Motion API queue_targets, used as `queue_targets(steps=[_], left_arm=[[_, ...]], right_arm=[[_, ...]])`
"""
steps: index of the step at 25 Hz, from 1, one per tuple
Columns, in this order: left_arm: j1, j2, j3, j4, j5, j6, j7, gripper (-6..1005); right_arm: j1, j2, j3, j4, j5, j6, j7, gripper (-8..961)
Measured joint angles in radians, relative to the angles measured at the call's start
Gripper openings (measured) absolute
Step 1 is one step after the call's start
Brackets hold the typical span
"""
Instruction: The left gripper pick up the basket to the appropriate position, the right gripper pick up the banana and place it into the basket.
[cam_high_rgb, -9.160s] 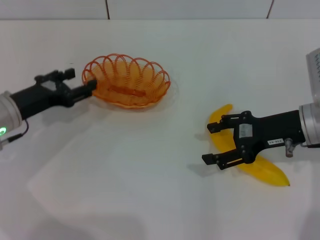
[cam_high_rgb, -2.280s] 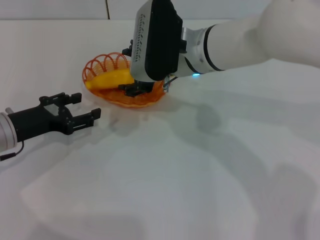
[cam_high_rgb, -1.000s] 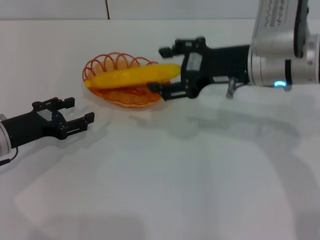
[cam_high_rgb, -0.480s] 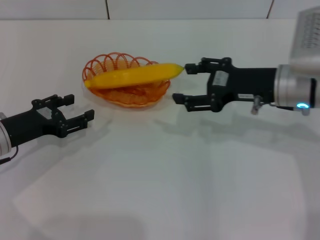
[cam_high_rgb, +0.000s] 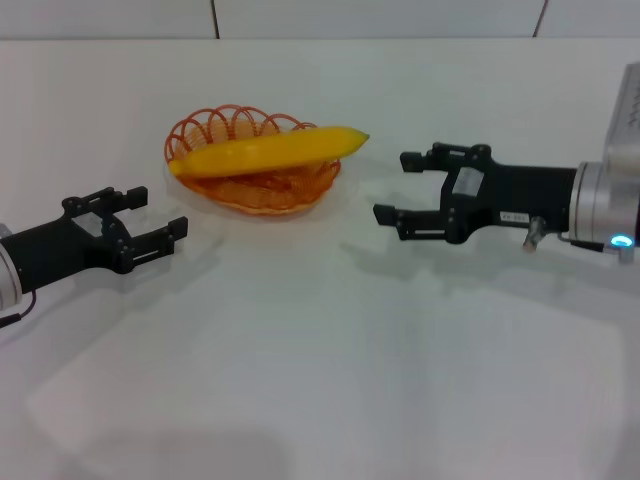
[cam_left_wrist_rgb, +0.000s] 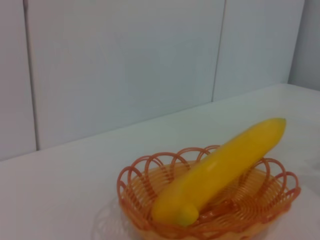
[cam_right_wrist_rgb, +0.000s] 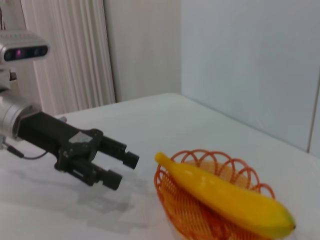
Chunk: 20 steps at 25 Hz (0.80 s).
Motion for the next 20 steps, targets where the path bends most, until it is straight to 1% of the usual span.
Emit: queue_targets(steps=[4, 20], left_arm=[[0.000, 0.000, 0.000, 0.000, -0.001, 0.001, 0.000, 757], [0.008, -0.001, 0.001, -0.002, -0.028, 0.004, 0.036, 757]], right_arm=[[0.009, 0.000, 0.001, 0.039, 0.000, 0.000, -0.022, 825], [0.005, 0.001, 0.002, 0.054, 0.002, 0.000, -0.045, 825]])
